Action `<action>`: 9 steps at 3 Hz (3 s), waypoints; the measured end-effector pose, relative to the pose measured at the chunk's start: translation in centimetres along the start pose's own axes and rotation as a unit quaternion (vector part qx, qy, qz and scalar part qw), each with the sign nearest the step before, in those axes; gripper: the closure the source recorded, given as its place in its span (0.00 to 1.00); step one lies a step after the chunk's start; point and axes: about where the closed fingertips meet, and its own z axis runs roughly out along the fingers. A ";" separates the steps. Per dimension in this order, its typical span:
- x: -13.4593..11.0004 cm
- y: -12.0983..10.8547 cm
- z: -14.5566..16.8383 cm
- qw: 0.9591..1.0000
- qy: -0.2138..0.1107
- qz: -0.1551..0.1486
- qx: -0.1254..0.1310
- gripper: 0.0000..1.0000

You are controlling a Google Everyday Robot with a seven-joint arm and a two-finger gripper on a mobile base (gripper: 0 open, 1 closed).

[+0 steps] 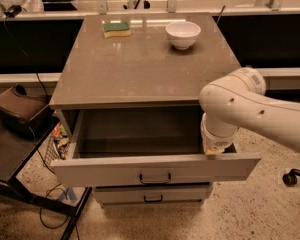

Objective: Open top drawer

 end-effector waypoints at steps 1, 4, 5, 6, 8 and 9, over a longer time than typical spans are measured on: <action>1.7 3.5 -1.2 1.000 -0.001 0.012 -0.019 1.00; 2.3 6.4 -4.8 1.000 0.008 -0.001 -0.023 1.00; 0.3 3.7 -5.1 1.000 0.011 -0.025 -0.013 1.00; 0.0 2.9 -3.4 0.999 -0.010 -0.028 -0.024 1.00; 2.6 6.7 3.7 0.993 -0.079 0.024 -0.087 1.00; 2.8 7.6 3.9 0.992 -0.083 0.031 -0.094 1.00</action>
Offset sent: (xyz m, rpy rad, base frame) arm -0.1649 -0.0678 0.0349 0.0383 0.1275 -0.0770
